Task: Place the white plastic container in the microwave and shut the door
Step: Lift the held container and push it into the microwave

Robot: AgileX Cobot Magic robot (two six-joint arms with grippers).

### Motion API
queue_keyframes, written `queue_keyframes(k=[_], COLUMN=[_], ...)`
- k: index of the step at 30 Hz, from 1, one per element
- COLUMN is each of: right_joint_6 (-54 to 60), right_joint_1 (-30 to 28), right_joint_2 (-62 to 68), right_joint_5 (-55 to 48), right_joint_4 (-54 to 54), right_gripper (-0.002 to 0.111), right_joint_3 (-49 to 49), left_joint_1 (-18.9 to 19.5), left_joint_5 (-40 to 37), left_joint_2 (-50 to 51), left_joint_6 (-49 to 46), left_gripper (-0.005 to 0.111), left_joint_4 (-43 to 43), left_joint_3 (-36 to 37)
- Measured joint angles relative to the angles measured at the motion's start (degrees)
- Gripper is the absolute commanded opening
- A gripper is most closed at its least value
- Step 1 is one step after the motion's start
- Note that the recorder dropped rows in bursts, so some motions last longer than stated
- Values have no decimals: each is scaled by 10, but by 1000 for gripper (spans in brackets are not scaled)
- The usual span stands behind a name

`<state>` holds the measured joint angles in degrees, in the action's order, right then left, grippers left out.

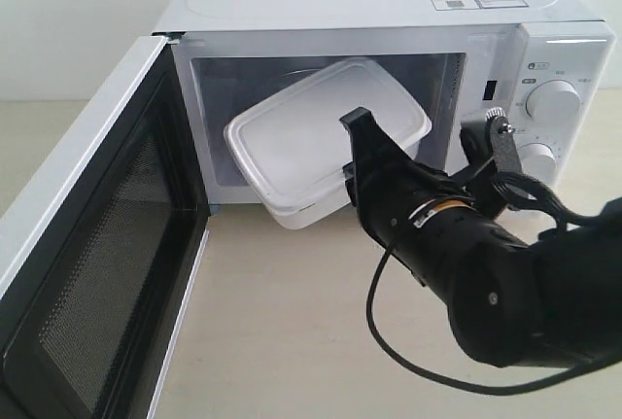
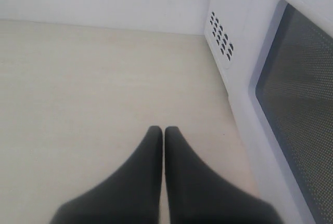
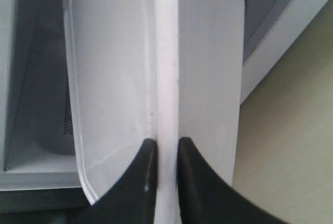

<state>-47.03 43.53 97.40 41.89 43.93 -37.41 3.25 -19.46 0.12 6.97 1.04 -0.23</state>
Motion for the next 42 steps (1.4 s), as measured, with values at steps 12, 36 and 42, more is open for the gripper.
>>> queue_keyframes(k=[12, 36, 42], right_joint_6=[-7, 0, 7], right_joint_1=[-11, -82, -82], right_joint_2=[88, 115, 115], right_joint_5=[-13, -5, 0], right_joint_4=[24, -17, -17], right_gripper=[0, 0, 0], right_joint_3=[-104, -149, -157], left_joint_1=[0, 0, 0], left_joint_5=[0, 0, 0], left_joint_2=[0, 0, 0], left_joint_6=[0, 0, 0], left_gripper=[4, 4, 4], left_joint_4=[0, 0, 0], left_joint_3=[0, 0, 0])
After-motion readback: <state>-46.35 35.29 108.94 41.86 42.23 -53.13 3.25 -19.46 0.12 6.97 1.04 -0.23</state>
